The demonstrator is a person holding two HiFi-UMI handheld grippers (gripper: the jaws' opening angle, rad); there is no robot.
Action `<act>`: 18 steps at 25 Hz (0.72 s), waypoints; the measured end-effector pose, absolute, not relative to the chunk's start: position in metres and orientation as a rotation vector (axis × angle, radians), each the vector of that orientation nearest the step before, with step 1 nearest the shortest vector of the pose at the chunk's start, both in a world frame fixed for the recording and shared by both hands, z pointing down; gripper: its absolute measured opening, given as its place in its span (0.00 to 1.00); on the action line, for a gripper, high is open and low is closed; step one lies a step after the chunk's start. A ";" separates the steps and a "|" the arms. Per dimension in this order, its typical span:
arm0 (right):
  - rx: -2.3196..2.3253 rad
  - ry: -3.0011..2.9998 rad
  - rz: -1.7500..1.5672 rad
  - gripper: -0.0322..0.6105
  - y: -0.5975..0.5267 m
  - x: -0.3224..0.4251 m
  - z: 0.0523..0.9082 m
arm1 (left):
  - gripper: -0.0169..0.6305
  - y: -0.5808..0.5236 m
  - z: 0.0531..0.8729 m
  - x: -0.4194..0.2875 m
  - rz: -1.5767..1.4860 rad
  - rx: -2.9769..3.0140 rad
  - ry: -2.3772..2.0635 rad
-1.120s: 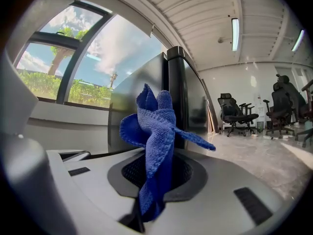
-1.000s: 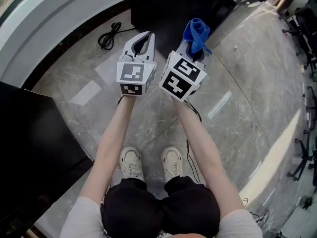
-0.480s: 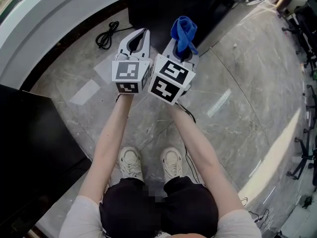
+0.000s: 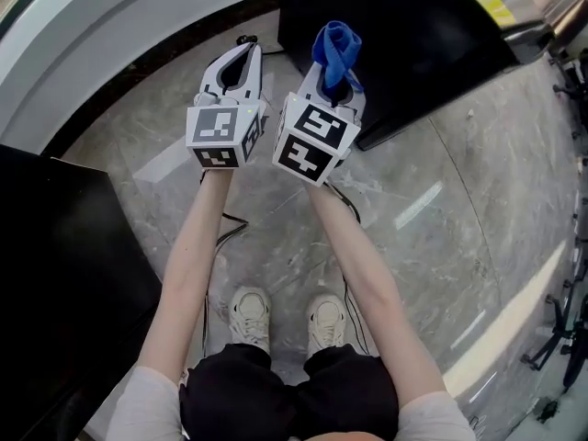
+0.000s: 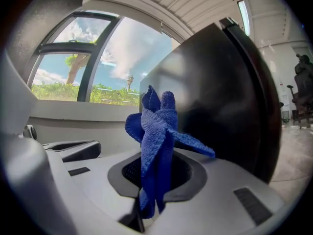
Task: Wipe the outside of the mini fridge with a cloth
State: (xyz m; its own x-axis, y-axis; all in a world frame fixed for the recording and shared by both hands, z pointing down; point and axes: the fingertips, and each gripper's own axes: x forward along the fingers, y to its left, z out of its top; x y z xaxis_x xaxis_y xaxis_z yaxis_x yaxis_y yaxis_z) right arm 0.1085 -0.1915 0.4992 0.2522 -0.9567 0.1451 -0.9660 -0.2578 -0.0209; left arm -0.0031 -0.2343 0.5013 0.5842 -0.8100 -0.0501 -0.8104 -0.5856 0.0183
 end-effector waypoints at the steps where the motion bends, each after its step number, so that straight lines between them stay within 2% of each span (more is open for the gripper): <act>1: 2.418 -1.878 0.221 0.18 -0.203 0.105 0.508 | 0.03 -0.242 0.506 -0.007 0.075 -2.786 1.431; 10: 2.334 -1.937 0.246 0.18 -0.319 0.064 0.574 | 0.03 -0.309 0.572 -0.048 -0.019 -2.750 1.542; 18: 2.303 -1.933 0.239 0.18 -0.402 0.051 0.600 | 0.03 -0.336 0.597 -0.081 -0.036 -2.723 1.654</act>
State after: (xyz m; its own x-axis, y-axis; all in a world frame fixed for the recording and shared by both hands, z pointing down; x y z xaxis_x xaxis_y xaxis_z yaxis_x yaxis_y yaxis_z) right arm 0.0515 -0.4022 0.5999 0.1695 -0.9649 0.2006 -0.9847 -0.1741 -0.0055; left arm -0.0812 -0.3356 0.5966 0.4608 -0.8865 0.0426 -0.8875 -0.4600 0.0263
